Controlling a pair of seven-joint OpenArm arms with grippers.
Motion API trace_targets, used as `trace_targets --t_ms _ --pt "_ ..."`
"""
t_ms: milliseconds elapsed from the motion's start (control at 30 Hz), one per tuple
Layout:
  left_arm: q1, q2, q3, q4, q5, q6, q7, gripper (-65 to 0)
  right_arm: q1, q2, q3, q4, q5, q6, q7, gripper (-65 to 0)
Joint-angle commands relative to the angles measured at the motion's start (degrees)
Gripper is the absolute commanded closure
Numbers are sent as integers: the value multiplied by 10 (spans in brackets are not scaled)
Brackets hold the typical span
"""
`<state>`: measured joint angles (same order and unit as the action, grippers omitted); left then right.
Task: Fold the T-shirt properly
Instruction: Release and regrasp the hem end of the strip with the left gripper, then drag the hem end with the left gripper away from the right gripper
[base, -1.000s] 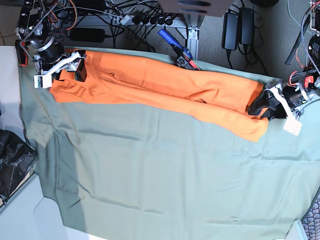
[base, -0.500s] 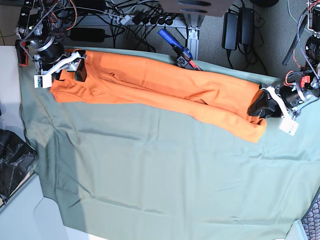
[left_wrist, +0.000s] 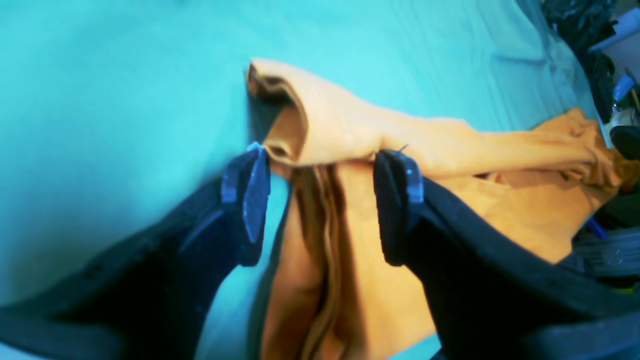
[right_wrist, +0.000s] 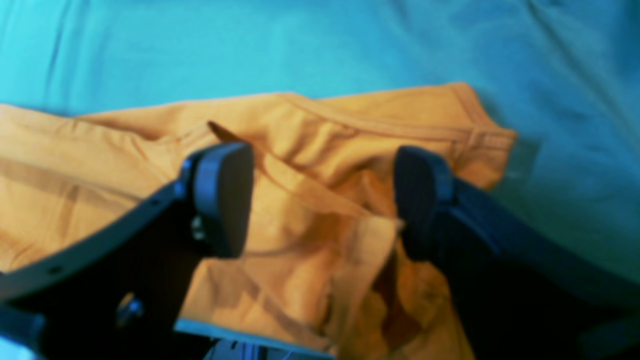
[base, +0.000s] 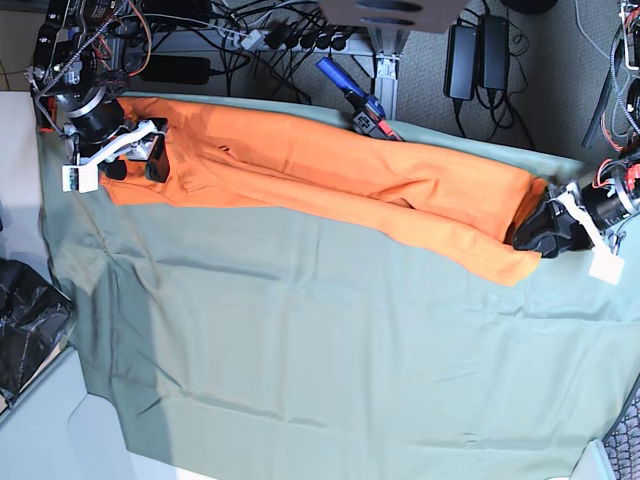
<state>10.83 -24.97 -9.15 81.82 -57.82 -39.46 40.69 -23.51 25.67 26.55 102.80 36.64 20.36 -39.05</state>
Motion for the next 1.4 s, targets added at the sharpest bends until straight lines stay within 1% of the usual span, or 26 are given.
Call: trace_targets --t_ms 0,300,367,433,500,600,667,967,1033,1133,1167,1233,1300,1367 --pt "-3 -7 -1 7 -12 -5 -8 -366 1 9 7 9 7 55 10 -435" --pt "-3 -4 -1 6 -15 -5 -8 -366 1 9 7 9 7 56 6 -435" --pt "-4 -2 -2 6 -13 9 -13 -366 1 9 7 9 7 55 1 -435" --pt "-5 4 -2 6 3 38 -20 -366 0 9 7 9 7 55 0 -435" --pt "-7 16 -2 5 11 45 -23 -366 0 9 7 9 7 56 -2 -435" --pt "-9 33 -2 5 14 45 -23 -366 0 9 7 9 7 55 -2 -435" --pt "-8 38 -2 5 16 45 -23 -366 0 9 7 9 7 55 -3 -435" --pt "-12 38 -3 5 22 45 -19 -366 0 9 7 9 12 55 -4 -434" --pt "-13 38 -10 5 26 45 -17 -366 2 9 7 12 26 55 -4 -434" --pt "-13 38 -35 5 23 44 7 -366 10 9 7 30 33 55 -5 -434" --pt "-13 37 -45 6 23 33 8 -366 15 9 7 38 32 55 -5 -434" --pt "-11 30 -56 6 -5 -5 17 -366 25 9 7 55 32 56 -5 -434" --pt "-11 19 -59 7 -42 -5 41 -366 33 9 7 63 32 56 -5 -434" --pt "-11 6 -58 7 -60 -5 50 -366 42 8 7 63 32 56 -5 -433"
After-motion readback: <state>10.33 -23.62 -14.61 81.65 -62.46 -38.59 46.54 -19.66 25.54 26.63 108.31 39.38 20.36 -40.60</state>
